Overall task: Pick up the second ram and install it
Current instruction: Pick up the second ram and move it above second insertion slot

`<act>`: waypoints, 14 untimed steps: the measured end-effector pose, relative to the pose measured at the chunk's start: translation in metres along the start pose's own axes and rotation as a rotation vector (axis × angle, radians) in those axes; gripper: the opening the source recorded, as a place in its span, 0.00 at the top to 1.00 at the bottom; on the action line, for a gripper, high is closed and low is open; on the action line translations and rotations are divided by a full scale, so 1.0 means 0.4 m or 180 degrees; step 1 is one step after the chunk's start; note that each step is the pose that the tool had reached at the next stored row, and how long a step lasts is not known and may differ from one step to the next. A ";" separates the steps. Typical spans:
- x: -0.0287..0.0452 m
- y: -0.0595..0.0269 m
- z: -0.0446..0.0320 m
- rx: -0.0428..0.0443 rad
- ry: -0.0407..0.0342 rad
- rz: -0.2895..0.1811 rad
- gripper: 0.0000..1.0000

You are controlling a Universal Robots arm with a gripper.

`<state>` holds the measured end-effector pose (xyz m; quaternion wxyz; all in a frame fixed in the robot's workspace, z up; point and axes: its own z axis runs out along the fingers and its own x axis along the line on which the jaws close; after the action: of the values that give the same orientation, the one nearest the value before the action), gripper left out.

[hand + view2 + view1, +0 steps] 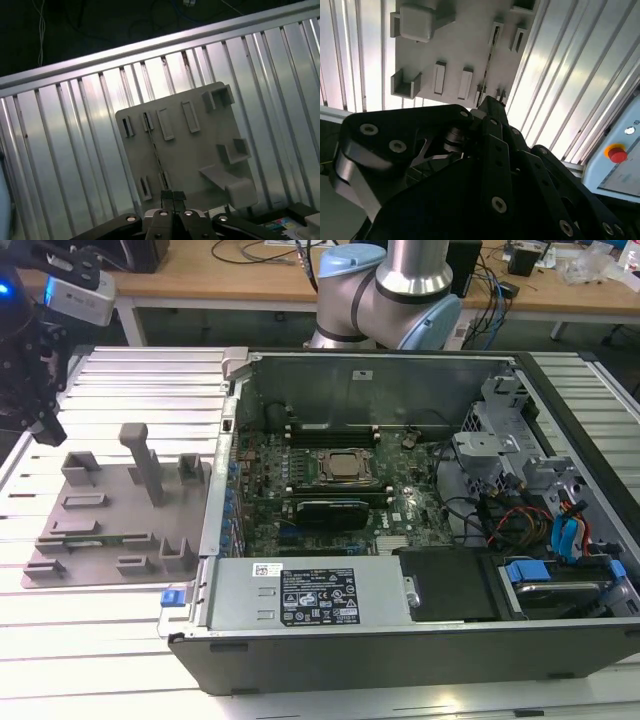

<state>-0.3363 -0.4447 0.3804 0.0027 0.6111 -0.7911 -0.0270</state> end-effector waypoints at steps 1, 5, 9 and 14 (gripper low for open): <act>0.000 0.000 0.000 0.0000 0.0000 -0.0013 0.92; 0.000 0.000 0.000 -0.0009 0.0014 -0.0309 0.92; 0.000 0.000 0.000 -0.0020 0.0031 -0.0678 0.92; 0.000 0.000 0.000 -0.0033 0.0053 -0.1161 0.92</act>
<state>-0.3363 -0.4447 0.3802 0.0075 0.7446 -0.6669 -0.0260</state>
